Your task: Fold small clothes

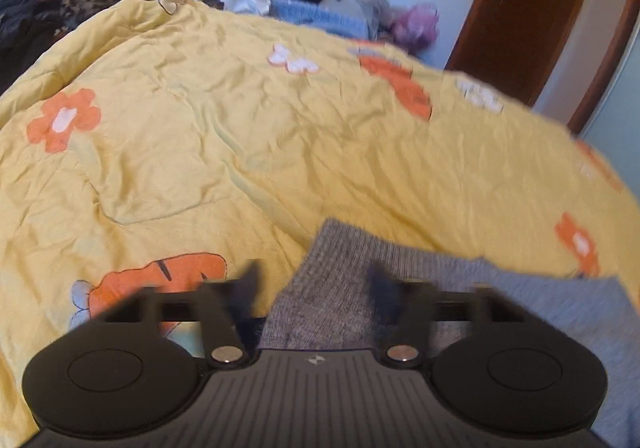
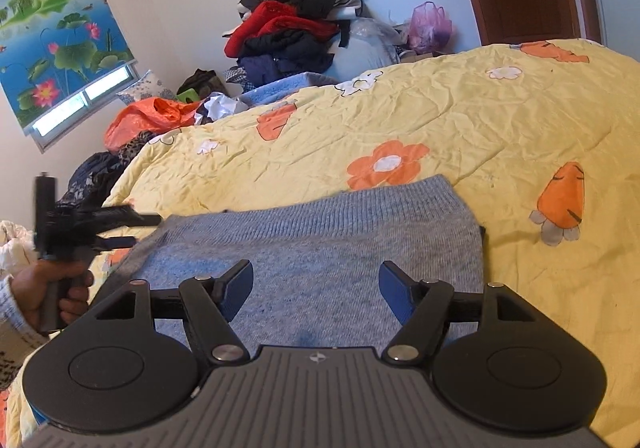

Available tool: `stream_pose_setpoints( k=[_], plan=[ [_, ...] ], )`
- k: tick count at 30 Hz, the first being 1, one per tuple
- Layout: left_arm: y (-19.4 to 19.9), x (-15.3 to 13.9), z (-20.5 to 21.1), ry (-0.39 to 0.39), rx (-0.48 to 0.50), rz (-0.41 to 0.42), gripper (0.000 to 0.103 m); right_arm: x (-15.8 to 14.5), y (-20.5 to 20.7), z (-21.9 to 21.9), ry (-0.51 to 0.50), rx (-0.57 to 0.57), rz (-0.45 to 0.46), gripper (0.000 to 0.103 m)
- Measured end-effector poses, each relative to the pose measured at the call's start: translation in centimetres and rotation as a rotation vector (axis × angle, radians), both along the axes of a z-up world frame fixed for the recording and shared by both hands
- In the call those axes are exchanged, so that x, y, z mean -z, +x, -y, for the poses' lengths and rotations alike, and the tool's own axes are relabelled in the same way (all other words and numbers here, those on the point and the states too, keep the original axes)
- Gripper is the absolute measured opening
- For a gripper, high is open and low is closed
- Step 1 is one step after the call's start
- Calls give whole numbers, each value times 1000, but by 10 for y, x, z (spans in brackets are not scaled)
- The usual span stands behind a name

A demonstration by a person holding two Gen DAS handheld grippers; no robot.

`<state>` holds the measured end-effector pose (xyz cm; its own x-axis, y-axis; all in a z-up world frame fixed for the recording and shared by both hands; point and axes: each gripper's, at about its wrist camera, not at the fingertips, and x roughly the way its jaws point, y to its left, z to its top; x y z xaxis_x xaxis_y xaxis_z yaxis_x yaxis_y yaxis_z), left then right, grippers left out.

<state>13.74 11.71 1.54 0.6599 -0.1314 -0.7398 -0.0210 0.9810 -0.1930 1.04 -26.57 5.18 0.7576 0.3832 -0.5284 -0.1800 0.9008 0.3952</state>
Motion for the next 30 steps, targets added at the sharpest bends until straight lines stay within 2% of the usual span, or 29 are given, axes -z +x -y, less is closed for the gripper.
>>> stream_pose_setpoints(
  k=[2,4,5,10,13,15,17,20,22,24,25,26,28,30],
  plan=[
    [4,1,2,2,-3,-3,29,3,1,-2,4,2,-8,71],
    [8,0,-2,-22,-7,-24,7,3,2,-4,6,-4,-9,71],
    [9,-1,-5,-37,-10,-26,5,3,1,-5,9,-3,-6,71],
    [2,-14,-21,-75,-35,18,4,-4,6,-14,16,-14,4,71],
    [1,-18,-32,-96,-46,31,4,-8,10,-20,-18,-14,8,71],
    [2,-15,-36,-61,-64,32,4,-6,14,-21,-33,-8,1,71],
    [4,-5,-44,-86,-81,7,4,0,22,-17,-33,0,-20,71],
    [1,8,-41,-19,-79,39,4,14,40,-10,-48,34,-66,71],
    [-1,5,-41,-22,-79,37,10,24,51,-3,-31,48,-93,71],
    [-10,-8,-40,14,-114,35,35,19,49,0,-43,51,-86,71],
    [-24,-21,-38,54,-138,70,60,13,45,3,-49,51,-69,71],
    [-42,-33,-35,64,-141,123,78,6,39,7,-56,54,-46,71],
    [-84,-51,-23,10,-68,191,81,-4,26,17,-73,54,-13,71],
    [-124,-52,-7,-64,-5,195,81,-8,15,29,-74,49,-9,71]
  ],
)
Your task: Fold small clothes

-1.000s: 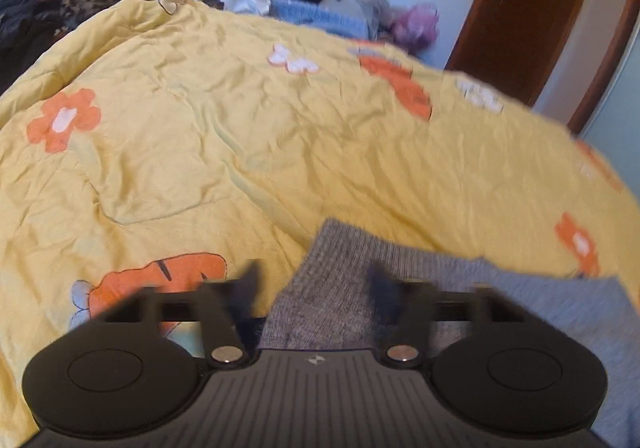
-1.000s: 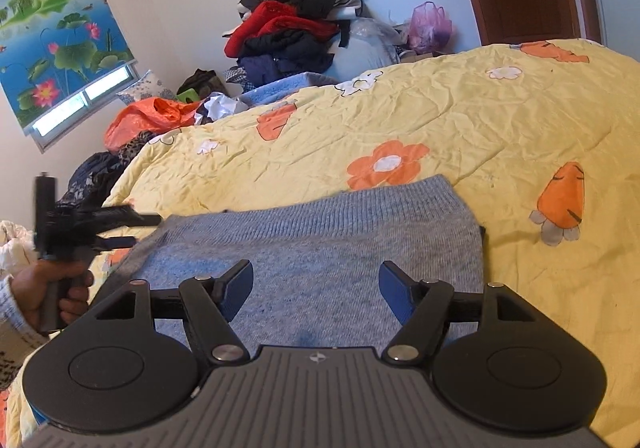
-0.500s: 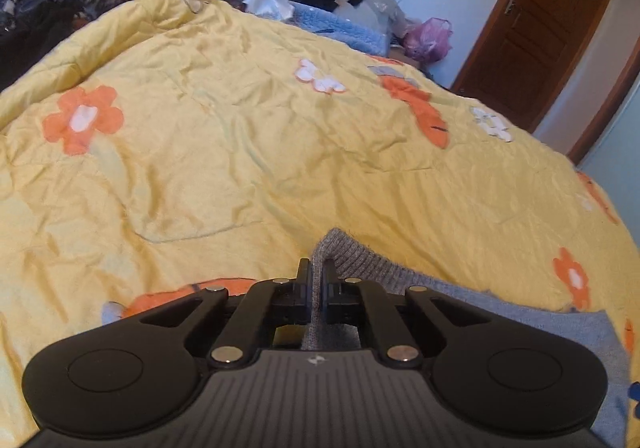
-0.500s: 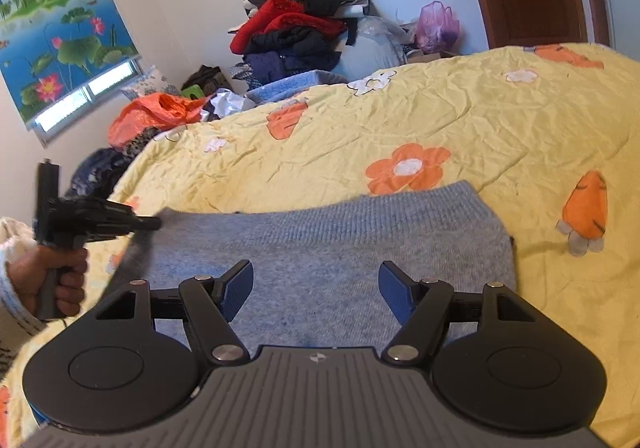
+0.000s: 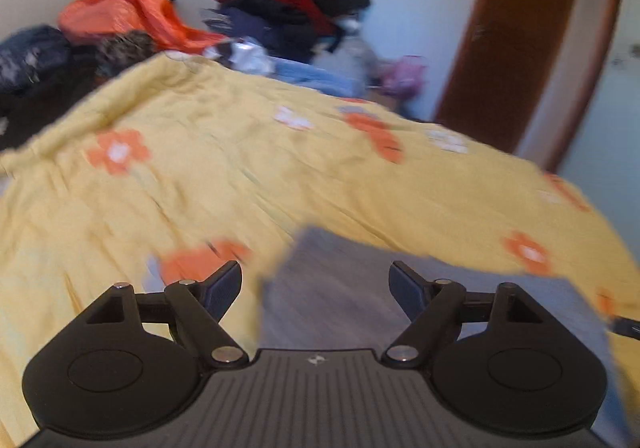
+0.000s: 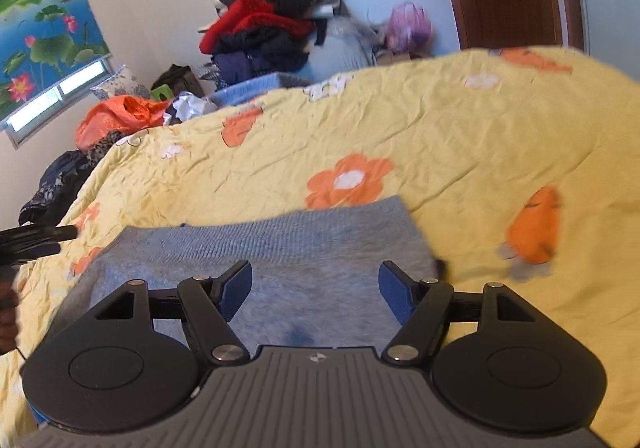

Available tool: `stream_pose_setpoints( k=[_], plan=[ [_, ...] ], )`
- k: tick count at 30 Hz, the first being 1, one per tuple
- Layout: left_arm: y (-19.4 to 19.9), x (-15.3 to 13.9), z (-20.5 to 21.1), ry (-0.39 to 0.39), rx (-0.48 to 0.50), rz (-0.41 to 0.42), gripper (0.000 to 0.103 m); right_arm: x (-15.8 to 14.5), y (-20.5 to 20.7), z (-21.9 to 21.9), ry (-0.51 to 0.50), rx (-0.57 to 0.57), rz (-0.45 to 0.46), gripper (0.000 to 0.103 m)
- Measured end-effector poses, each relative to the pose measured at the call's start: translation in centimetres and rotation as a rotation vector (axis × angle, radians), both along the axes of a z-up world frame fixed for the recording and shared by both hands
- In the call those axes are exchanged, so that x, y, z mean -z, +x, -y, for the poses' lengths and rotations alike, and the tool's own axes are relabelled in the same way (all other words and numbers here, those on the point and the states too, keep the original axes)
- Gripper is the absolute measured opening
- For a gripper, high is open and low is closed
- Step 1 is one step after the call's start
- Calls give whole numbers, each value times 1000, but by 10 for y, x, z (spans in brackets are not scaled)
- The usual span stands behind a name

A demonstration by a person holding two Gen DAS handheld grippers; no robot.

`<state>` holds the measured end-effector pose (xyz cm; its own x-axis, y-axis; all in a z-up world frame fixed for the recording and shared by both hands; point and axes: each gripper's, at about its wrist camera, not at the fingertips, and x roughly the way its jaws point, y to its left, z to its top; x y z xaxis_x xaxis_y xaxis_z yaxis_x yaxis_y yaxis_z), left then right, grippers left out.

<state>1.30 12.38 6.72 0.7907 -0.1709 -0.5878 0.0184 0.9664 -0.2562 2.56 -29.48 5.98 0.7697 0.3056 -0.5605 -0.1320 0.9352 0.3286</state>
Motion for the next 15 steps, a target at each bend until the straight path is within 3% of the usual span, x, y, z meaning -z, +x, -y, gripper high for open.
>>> stream_pose_setpoints(
  k=[3,4,8,11,15],
  plan=[
    [-37,22,27,12,61,-51,81,7,-13,1,22,-49,-26,73],
    [-43,32,32,49,62,-68,81,9,-17,-3,11,-64,-34,73],
    [-62,64,26,199,-15,-80,85,28,-23,-28,-156,-90,-66,71],
    [-75,68,8,205,-38,-77,86,39,-28,-36,-277,-84,-43,74],
    [-84,61,-4,173,-87,-106,86,23,-51,-49,-280,-79,7,75]
  ],
)
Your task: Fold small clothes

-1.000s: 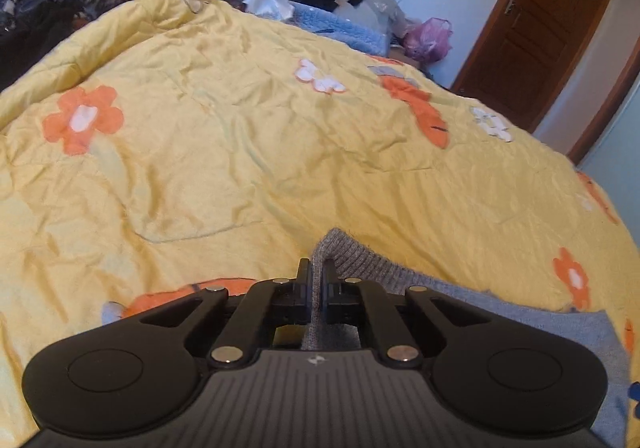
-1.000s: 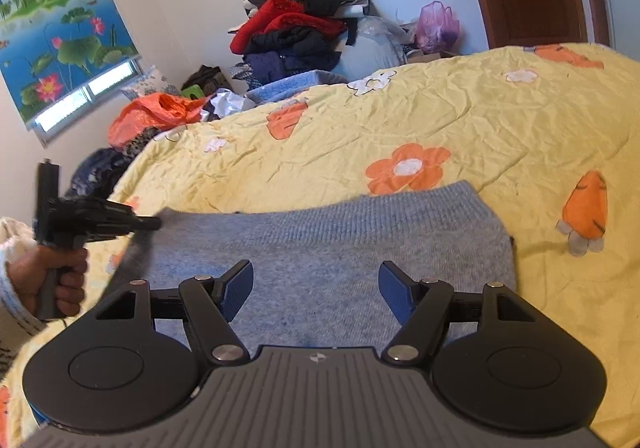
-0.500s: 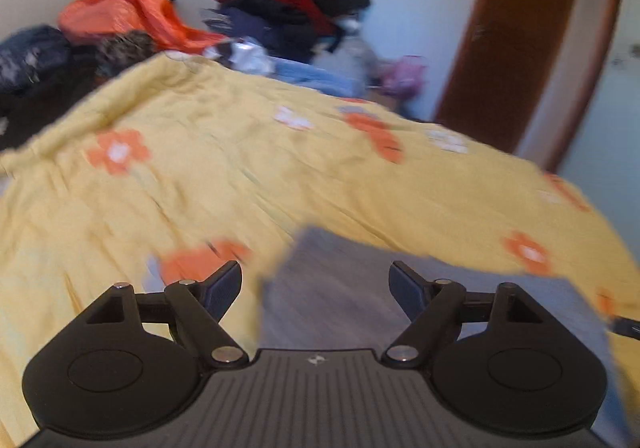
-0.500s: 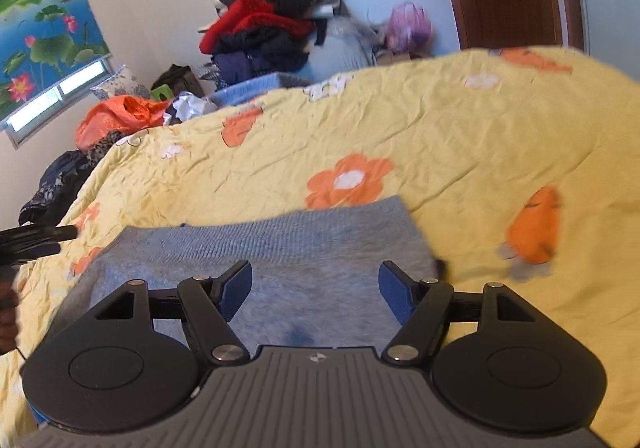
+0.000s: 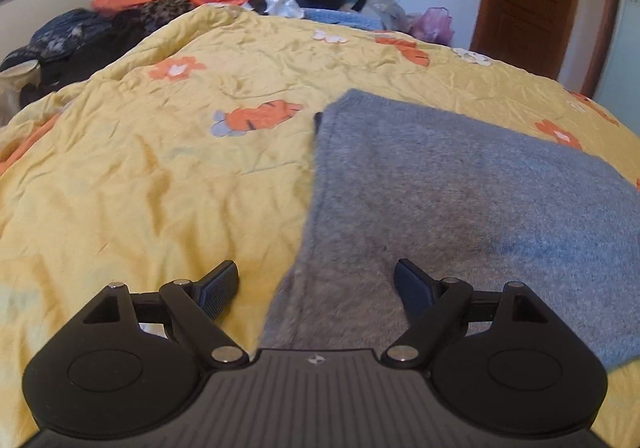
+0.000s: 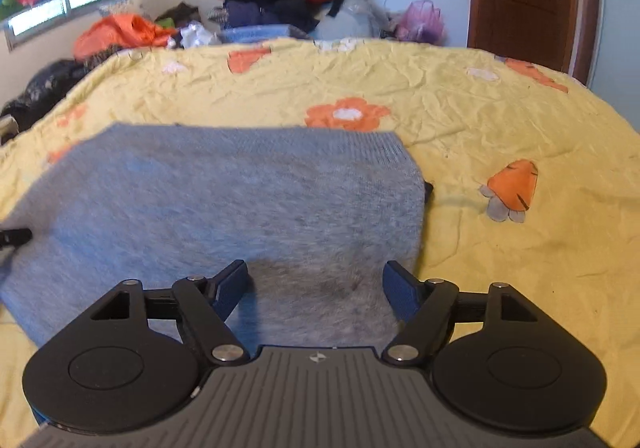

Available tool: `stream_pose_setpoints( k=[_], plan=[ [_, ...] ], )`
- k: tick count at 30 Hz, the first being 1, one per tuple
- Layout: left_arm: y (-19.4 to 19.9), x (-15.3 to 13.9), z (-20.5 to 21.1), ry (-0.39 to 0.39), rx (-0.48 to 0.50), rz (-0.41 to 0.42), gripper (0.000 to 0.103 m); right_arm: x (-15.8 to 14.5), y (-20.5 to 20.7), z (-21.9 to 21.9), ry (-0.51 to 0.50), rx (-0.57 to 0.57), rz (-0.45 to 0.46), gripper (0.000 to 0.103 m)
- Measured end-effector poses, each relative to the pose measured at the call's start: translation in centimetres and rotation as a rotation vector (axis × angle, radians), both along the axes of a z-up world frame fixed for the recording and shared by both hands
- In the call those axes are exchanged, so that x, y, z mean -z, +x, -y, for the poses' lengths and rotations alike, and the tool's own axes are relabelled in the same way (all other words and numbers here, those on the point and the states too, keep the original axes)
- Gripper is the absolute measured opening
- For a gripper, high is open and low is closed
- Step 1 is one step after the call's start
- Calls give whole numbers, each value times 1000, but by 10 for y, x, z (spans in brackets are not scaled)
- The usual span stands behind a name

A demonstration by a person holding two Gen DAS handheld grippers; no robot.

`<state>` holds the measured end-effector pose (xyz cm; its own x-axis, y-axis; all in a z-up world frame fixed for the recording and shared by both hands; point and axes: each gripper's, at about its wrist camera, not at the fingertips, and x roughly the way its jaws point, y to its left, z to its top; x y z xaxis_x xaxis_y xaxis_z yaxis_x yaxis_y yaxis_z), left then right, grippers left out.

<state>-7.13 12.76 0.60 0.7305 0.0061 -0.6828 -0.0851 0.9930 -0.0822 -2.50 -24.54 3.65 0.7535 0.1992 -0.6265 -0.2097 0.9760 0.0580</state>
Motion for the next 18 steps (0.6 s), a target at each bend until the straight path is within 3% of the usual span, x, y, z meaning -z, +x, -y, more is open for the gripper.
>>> stream_pose_setpoints(
  k=[6,10,13,18],
  plan=[
    [-21,-9,12,-29,-8,16,86,-6,-42,-51,-62,-153,30,78],
    [-27,-8,22,-39,-2,11,86,14,-48,-64,-143,-161,-29,86],
    [-26,-2,29,-14,12,-11,91,23,-49,-50,-104,-123,-30,97],
    [-29,2,25,-28,12,-16,96,15,-49,-54,-107,-107,-65,98]
  ],
)
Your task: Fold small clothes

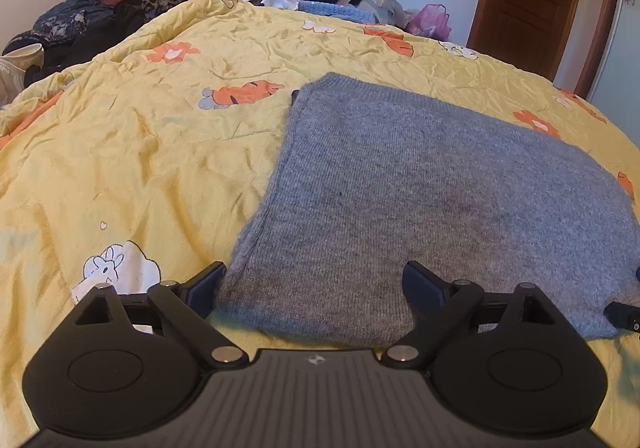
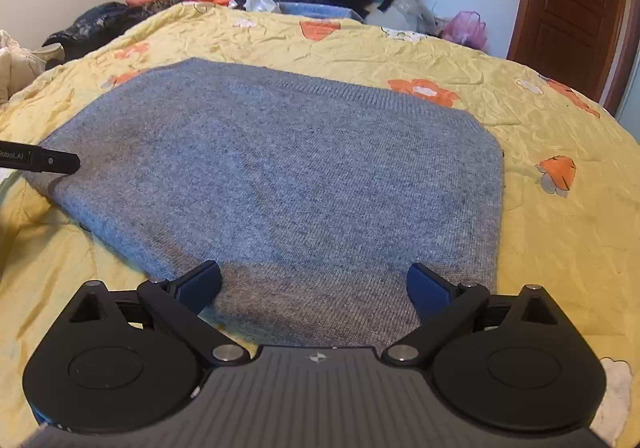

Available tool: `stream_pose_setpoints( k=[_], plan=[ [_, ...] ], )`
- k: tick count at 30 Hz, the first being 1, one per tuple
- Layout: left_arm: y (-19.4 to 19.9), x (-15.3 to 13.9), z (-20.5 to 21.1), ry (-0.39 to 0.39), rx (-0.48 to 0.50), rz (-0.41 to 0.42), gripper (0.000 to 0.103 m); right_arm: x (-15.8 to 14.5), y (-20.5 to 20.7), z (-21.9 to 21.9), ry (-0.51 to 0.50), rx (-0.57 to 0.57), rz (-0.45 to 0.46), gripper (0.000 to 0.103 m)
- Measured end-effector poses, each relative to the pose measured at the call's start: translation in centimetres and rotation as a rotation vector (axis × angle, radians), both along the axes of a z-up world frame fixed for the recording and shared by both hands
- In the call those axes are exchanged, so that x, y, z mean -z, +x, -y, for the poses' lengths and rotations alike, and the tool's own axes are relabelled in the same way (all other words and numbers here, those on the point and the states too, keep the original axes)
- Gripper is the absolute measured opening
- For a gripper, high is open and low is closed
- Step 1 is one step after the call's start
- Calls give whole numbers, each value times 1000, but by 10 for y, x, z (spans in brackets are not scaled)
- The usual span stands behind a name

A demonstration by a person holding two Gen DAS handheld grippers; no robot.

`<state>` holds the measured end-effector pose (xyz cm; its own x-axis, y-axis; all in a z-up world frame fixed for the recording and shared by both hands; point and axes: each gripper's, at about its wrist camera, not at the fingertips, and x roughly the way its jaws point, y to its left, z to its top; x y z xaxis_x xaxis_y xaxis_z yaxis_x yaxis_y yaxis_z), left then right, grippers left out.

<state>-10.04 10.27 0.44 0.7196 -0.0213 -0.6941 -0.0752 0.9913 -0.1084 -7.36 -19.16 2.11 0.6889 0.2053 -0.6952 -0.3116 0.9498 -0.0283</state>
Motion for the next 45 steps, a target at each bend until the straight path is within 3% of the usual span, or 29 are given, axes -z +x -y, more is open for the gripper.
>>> stream_pose_setpoints(
  k=[6,9,12,14,16,20,25,31,33,34,35,36,40,45],
  plan=[
    [-21,-9,-12,-121,-7,7,96,-34,4,-30,52,-20,67,103],
    [-45,-13,-25,-329,22,67,96,-45,13,-55,-1,-45,129,103],
    [-57,-3,-49,-592,8,96,96,-48,23,-72,-6,-79,136,103],
    [-60,7,-64,-665,-75,79,96,-48,30,-79,17,-93,125,103],
    [-62,16,-77,-743,-95,86,96,-49,34,-85,46,-98,131,103],
    [-55,23,-95,-843,-151,85,97,-52,46,-98,108,-99,116,103],
    [-32,28,-106,-1009,-130,65,99,-54,61,-125,69,-111,89,103],
    [-14,32,-114,-1086,-175,64,99,-61,59,-140,25,-146,124,103],
    [-8,33,-113,-1086,-190,58,90,-66,60,-140,28,-159,138,103],
    [-4,35,-112,-1077,-200,30,62,-69,61,-139,30,-161,149,103],
    [2,39,-110,-1075,-205,-18,28,-73,62,-137,32,-163,157,103],
    [4,45,-108,-1075,-221,-56,21,-76,64,-135,34,-166,160,103],
    [5,52,-98,-1036,-227,-62,7,-90,73,-126,36,-160,161,102],
    [9,25,-71,-945,-147,-7,6,-106,92,-121,87,-163,115,103]
  ],
)
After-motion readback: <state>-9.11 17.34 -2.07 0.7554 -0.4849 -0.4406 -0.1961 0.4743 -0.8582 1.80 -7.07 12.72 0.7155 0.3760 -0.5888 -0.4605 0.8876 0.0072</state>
